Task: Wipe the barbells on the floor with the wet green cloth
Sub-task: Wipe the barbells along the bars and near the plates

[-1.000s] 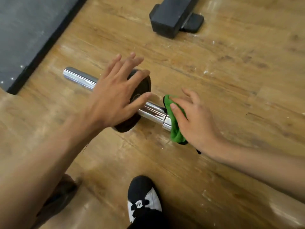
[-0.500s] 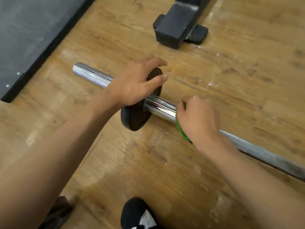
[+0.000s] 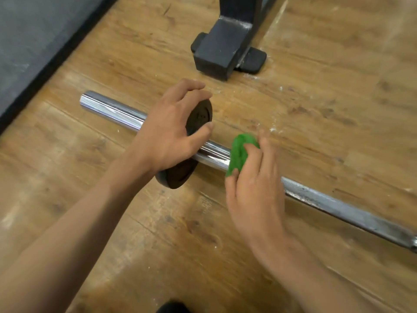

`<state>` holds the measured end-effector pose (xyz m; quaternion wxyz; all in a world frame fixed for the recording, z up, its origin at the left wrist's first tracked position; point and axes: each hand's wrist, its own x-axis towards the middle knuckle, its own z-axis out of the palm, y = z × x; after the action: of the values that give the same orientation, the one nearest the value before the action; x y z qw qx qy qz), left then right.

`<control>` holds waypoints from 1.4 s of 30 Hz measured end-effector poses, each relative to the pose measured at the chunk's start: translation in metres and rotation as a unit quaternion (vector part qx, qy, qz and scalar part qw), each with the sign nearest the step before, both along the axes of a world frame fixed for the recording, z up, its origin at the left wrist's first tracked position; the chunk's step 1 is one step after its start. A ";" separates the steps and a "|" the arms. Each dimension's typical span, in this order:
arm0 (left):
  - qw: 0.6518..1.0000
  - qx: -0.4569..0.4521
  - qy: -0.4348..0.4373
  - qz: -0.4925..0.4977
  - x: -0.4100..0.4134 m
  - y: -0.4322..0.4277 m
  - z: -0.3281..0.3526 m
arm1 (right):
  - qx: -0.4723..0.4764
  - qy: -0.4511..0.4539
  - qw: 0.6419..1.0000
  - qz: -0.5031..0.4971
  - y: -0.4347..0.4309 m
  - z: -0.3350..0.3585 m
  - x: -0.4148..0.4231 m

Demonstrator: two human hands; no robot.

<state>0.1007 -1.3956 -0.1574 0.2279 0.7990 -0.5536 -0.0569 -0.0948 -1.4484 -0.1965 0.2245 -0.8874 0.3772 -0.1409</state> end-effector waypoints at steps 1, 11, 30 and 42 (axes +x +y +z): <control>1.000 -0.005 -0.005 0.001 0.001 -0.003 0.001 | -0.003 -0.014 1.000 0.021 0.004 -0.004 -0.008; 0.998 -0.014 -0.055 0.008 -0.012 0.013 -0.004 | -0.031 0.084 0.996 0.027 -0.053 0.002 0.034; 0.996 0.058 -0.060 -0.017 0.007 -0.033 0.007 | -0.123 0.066 0.988 0.064 -0.022 -0.015 0.011; 0.998 0.032 -0.050 -0.008 0.006 -0.024 0.005 | -0.137 0.065 0.984 0.089 -0.018 -0.020 0.012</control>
<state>0.1063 -1.4199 -0.1528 0.1735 0.8034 -0.5684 -0.0362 -0.0825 -1.4668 -0.2162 0.0879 -0.9471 0.2875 -0.1128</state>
